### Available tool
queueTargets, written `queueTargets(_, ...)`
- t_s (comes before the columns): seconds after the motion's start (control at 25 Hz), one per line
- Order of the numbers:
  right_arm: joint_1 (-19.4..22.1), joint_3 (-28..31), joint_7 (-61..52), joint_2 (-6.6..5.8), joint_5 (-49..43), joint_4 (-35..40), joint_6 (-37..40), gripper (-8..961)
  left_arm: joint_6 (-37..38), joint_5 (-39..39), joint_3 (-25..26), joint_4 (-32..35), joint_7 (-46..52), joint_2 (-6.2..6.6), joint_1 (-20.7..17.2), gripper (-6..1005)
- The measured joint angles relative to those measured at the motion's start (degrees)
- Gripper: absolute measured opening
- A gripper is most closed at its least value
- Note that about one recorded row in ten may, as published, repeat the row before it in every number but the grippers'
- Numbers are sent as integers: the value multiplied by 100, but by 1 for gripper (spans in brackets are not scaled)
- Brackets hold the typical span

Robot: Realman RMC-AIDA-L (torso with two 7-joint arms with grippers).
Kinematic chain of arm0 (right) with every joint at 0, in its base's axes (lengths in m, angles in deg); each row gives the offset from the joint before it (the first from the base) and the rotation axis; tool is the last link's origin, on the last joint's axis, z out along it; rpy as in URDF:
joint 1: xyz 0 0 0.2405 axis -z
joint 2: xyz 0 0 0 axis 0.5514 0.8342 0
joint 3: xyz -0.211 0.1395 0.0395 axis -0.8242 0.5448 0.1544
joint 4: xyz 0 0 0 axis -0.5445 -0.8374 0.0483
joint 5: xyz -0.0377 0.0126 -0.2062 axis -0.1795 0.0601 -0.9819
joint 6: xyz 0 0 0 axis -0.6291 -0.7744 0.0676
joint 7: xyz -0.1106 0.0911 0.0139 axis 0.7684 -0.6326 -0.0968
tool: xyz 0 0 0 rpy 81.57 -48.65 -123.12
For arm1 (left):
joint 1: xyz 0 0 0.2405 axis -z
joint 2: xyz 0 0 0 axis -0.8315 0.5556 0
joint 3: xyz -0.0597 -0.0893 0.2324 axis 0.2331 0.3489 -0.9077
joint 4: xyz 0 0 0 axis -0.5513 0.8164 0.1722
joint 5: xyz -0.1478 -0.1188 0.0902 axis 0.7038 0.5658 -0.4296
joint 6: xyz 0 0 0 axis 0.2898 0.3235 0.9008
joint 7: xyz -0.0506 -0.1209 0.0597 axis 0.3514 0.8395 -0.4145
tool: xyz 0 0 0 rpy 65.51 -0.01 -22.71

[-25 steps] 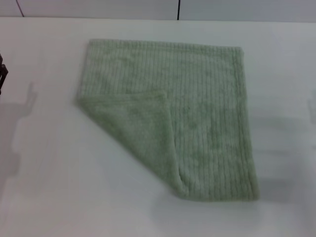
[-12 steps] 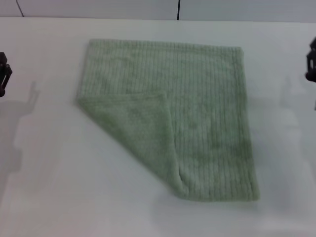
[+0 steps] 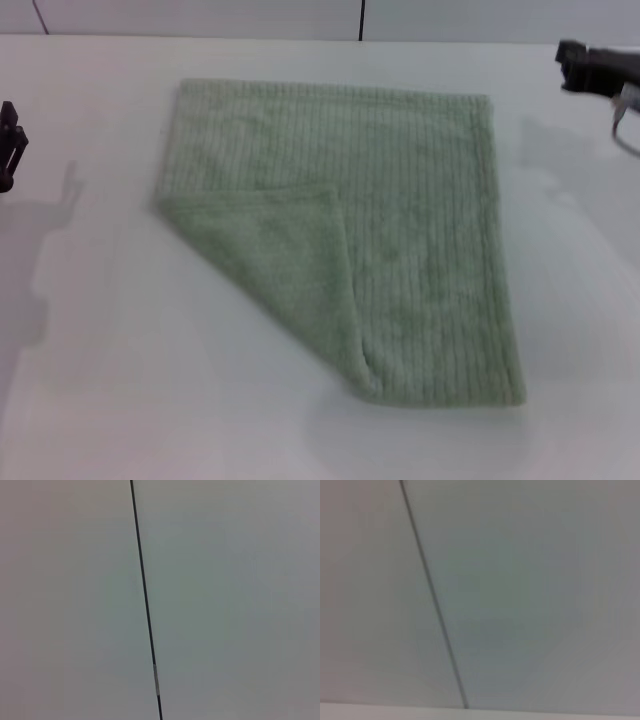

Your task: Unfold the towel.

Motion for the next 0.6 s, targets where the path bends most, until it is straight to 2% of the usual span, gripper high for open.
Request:
queueTargets(0.04,-391,997,-112,150,-400,68,1398,19,-6,0,-2,0,0,0,6,812)
queueTargets(0.08,-391,997,-112,150,-400,68,1398,16,-7,1,-5,0,0,1,15,812)
queueTargets(0.12,-669,1367,-323,150,-709,27,2125,14,-9,0,-16,0,0,0,25,812)
queueTargets(0.2,-1105,1737,-750,107,-1242,-123,2956,8,-8,1,-30,0,0,0,34,812)
queueTargets(0.24,-1643,2084,-1076,88,-1891,-426,3583,5,6,0,-44,-3,0,0,43,812)
queueTargets(0.28,-1643,2084,-1076,88,-1891,-426,3583,2,26,-10,-67,-21,0,0,49,812)
queueTargets(0.44,-2608,2496,-1196,35,-2793,-1241,4442,-1,42,-15,-141,-71,0,0,51,812)
queueTargets(0.6,-2868,2426,-1215,32,-2923,-1505,4491,-1,76,-21,-406,-215,0,0,60,812)
